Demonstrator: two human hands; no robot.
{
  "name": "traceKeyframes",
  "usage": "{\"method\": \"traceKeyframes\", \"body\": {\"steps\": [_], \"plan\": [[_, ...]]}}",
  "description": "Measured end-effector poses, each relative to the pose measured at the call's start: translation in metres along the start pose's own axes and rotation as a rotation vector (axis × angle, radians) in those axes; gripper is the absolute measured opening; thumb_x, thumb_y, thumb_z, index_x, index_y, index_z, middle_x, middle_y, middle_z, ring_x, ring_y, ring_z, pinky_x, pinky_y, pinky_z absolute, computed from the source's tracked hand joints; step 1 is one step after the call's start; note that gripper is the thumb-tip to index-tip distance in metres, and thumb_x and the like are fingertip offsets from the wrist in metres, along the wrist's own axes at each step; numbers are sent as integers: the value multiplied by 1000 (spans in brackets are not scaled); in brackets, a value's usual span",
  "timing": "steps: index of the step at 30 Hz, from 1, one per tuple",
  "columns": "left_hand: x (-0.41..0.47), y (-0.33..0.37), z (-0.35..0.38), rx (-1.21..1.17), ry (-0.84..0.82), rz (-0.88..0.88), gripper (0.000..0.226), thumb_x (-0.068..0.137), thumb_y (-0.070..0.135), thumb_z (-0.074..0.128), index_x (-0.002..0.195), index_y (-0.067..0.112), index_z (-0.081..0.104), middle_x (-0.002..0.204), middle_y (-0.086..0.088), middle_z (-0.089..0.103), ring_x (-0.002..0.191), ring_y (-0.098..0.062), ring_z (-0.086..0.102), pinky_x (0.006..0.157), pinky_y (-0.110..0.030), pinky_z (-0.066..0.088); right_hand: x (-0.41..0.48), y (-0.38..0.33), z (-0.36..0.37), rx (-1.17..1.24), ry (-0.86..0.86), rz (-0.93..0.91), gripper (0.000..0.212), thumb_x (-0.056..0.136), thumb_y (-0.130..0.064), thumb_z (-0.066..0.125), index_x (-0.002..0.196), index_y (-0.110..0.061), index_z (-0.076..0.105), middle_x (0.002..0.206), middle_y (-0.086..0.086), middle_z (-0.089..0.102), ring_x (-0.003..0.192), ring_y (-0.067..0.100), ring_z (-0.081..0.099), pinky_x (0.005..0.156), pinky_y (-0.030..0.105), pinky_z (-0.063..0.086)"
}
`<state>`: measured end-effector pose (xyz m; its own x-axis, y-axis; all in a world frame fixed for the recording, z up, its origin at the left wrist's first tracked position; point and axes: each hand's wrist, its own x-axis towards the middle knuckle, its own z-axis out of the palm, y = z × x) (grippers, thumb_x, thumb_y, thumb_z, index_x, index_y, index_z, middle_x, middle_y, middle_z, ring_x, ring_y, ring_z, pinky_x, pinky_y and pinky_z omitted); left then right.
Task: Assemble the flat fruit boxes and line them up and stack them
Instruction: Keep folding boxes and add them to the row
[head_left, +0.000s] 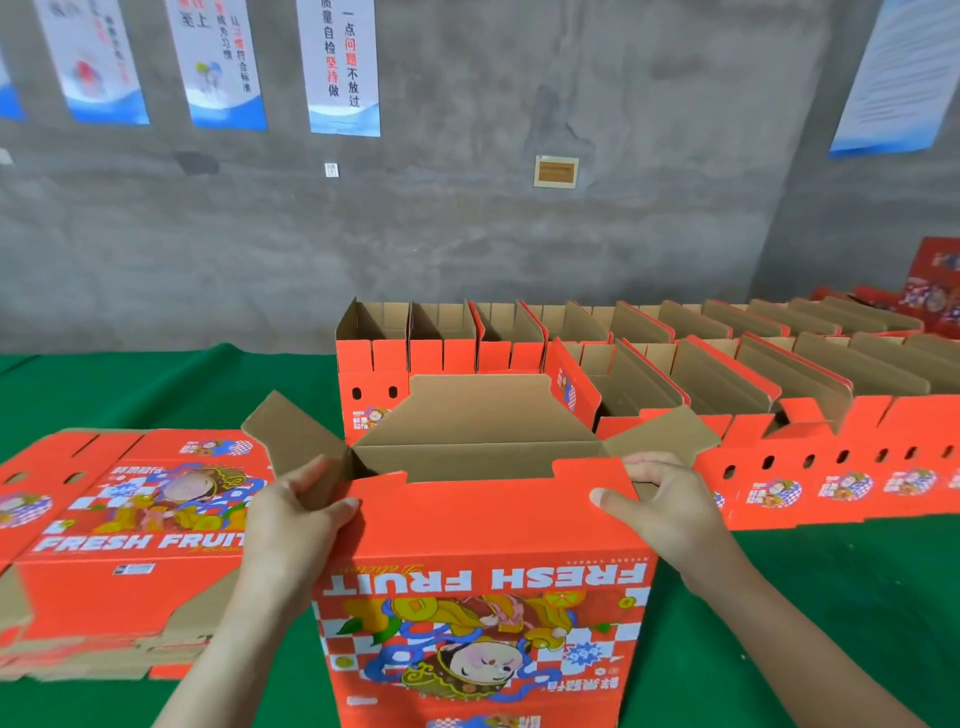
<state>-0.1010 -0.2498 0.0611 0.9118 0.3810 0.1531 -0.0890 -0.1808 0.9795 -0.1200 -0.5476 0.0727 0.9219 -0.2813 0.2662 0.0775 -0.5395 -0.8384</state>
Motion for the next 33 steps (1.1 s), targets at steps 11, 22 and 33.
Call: {"method": "traceKeyframes", "body": {"steps": [11, 22, 33], "plan": [[-12, -4, 3, 468, -60, 242, 67, 73, -1, 73, 136, 8, 51, 133, -14, 56, 124, -28, 52, 99, -30, 37, -7, -9, -30, -1037, -160, -69, 74, 76, -63, 62, 137, -30, 37, 156, 0, 0, 142, 34, 5, 113, 50, 12], [-3, -11, -1, 500, -119, 328, 69, 76, -2, 71, 139, 12, 46, 135, -12, 55, 125, -25, 51, 89, -22, 35, 19, -12, 41, -825, -433, -414, 78, 88, -71, 31, 151, -38, 0, 153, -11, -31, 140, 21, -33, 115, 49, -14], [-1, -11, 1, 244, -474, 479, 66, 90, 37, 56, 144, 44, 19, 111, 37, 61, 116, 21, 44, 92, 3, 28, 29, -2, 43, -801, -530, -262, 95, 78, -82, 30, 150, -37, -12, 149, -14, -39, 135, 20, -40, 115, 56, -11]]}}
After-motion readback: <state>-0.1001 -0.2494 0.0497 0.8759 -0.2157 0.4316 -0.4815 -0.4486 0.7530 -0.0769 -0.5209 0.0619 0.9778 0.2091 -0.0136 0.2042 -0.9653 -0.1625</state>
